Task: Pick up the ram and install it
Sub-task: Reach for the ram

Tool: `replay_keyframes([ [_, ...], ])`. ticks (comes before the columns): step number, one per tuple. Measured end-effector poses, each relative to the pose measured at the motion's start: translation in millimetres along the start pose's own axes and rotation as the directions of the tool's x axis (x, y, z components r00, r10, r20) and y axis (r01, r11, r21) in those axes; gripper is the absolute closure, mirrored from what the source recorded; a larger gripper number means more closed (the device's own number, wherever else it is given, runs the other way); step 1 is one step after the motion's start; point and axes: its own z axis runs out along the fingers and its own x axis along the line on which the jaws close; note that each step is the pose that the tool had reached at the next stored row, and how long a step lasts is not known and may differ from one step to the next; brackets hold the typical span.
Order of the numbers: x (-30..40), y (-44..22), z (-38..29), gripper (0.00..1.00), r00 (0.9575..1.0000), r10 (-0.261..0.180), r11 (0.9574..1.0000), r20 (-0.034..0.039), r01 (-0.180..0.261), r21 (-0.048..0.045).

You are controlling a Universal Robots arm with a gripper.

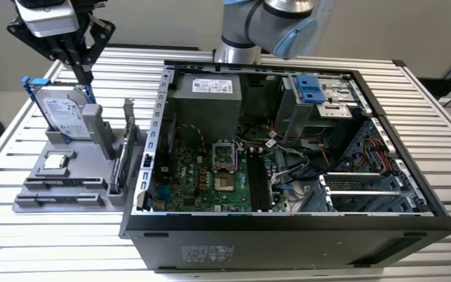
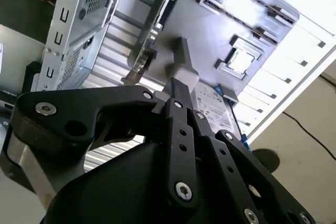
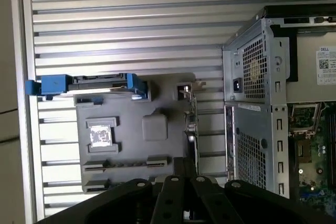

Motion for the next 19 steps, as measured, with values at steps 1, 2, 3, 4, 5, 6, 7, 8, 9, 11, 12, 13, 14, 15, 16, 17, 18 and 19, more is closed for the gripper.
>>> replay_keyframes([
  [1,2.6,-0.3,0.0,1.00,1.0000,0.000,1.0000,0.0001,0.000,-0.0001],
  [2,5.2,-0.5,-0.1,1.00,1.0000,0.000,1.0000,0.0000,0.000,0.0000],
  [3,7.9,-0.8,-0.1,1.00,1.0000,0.000,1.0000,0.0001,0.000,-0.0001],
  [4,10.6,-1.0,-0.2,1.00,1.0000,0.000,1.0000,0.0000,0.000,-0.0001],
  [5,13.2,-1.3,-0.3,1.00,1.0000,0.000,1.0000,0.0000,0.000,0.0000],
  [6,15.6,-1.5,-0.3,1.00,1.0000,0.000,1.0000,0.0001,0.000,-0.0001],
  [7,18.1,-1.8,-0.4,1.00,1.0000,0.000,1.0000,0.0000,0.000,0.0000],
  [8,20.6,-2.1,-0.4,1.00,1.0000,0.000,1.0000,0.0001,0.000,-0.0001],
  [9,23.2,-2.3,-0.5,1.00,1.0000,0.000,1.0000,0.0001,0.000,0.0000],
  [11,28.1,-2.8,-0.6,1.00,1.0000,0.000,1.0000,0.0001,0.000,-0.0001],
  [12,30.7,-3.1,-0.7,1.00,1.0000,0.000,1.0000,0.0000,0.000,0.0000],
  [13,33.1,-3.3,-0.7,1.00,1.0000,0.000,1.0000,0.0000,0.000,0.0000],
  [14,35.7,-3.6,-0.8,1.00,1.0000,0.000,1.0000,0.0000,0.000,0.0000],
  [15,38.0,-3.8,-0.8,1.00,1.0000,0.000,1.0000,0.0001,0.000,0.0000],
  [16,40.5,-4.1,-0.9,1.00,1.0000,0.000,1.0000,0.0000,0.000,0.0000],
  [17,42.8,-4.3,-0.9,1.00,1.0000,0.000,1.0000,0.0001,0.000,-0.0001],
  [18,45.0,-4.5,-1.0,1.00,1.0000,0.000,1.0000,0.0001,0.000,0.0000],
  [19,47.1,-4.7,-1.0,1.00,1.0000,0.000,1.0000,0.0000,0.000,0.0000],
])
